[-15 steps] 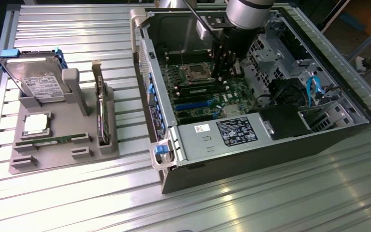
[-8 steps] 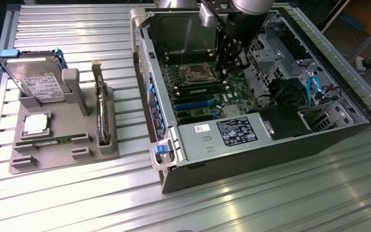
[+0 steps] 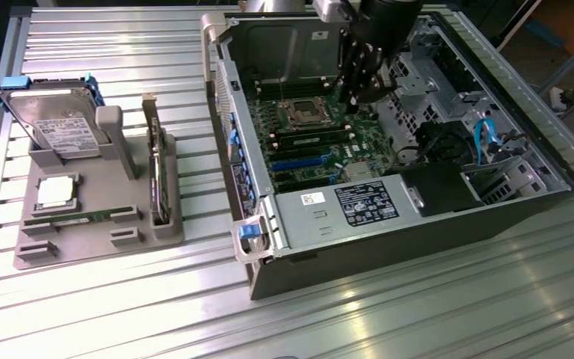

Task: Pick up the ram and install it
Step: 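Insert the ram into the slot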

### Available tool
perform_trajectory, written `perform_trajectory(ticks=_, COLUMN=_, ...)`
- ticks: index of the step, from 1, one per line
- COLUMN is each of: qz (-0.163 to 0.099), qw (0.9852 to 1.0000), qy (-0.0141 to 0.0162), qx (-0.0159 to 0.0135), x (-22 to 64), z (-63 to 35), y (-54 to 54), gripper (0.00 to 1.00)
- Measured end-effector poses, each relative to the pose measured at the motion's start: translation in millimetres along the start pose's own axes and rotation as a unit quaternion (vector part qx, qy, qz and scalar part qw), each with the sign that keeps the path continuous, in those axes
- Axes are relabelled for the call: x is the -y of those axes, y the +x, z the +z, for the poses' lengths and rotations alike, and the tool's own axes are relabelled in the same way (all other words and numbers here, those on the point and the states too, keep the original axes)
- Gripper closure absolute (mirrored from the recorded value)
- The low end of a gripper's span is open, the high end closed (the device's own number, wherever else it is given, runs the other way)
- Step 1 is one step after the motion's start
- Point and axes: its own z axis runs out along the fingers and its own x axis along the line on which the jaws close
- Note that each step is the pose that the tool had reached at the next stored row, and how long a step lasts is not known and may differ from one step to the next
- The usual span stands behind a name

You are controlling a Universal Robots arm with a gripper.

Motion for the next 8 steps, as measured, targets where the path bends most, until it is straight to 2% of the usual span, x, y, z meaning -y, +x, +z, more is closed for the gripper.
perform_trajectory(ticks=5, qz=0.0, qw=1.0, qy=0.0001, qx=-0.0096, x=-0.1, z=-14.4, y=0.6, gripper=0.68)
perform_trajectory(ticks=6, qz=0.0, qw=0.9999, qy=0.0001, qx=-0.0133, x=-0.1, z=-23.1, y=0.9, gripper=0.68)
perform_trajectory(ticks=7, qz=0.0, qw=0.9996, qy=0.0003, qx=-0.0265, x=-0.2, z=-39.5, y=1.3, gripper=0.68)
perform_trajectory(ticks=8, qz=0.0, qw=0.9996, qy=0.0003, qx=-0.0269, x=-0.2, z=-40.1, y=1.4, gripper=0.68)
